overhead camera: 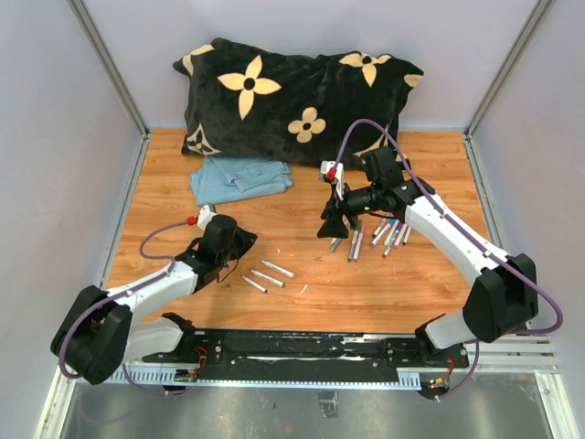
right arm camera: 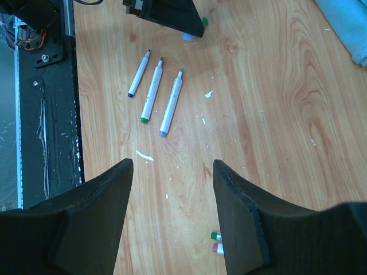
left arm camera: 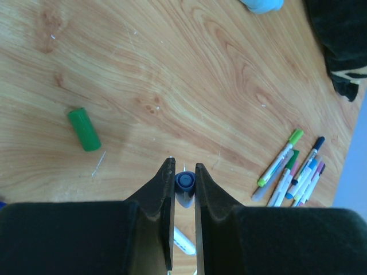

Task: Open the pen caps
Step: Place the pen cap at the center of the board.

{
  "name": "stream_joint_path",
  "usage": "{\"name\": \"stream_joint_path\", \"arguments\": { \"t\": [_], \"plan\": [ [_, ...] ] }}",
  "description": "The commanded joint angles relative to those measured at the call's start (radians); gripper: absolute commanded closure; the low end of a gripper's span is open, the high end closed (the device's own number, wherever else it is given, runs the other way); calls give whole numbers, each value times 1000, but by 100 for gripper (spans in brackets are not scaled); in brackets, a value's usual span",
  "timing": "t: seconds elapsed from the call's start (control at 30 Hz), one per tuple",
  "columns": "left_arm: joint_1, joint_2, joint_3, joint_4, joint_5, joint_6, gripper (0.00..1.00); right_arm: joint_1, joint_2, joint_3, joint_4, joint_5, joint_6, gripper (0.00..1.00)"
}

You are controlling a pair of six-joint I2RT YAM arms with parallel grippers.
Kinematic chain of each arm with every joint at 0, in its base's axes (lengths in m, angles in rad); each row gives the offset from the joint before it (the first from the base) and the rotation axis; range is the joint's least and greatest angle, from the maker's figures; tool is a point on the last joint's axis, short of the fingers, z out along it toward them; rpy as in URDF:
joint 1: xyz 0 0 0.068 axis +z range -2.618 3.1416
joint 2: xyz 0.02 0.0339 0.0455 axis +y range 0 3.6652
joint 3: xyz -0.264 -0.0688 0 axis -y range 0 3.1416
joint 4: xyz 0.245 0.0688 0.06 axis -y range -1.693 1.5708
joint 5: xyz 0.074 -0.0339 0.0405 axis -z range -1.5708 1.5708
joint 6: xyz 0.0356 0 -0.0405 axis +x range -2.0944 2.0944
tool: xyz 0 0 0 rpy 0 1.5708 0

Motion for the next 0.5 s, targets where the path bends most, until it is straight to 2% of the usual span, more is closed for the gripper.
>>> {"name": "stream_joint_path", "arguments": {
  "t": [0.0, 0.23, 0.47],
  "plan": [
    [-9, 71, 60, -2, -72, -14, 100, -25, -19, -9, 8, -28, 10, 41],
    [-9, 220, 155, -64, -129, -33, 100, -25, -22, -10, 8, -29, 10, 41],
    [-9, 299, 212, -161, -163, -58, 100, -27, -23, -12, 10, -32, 10, 40]
  ]
}}
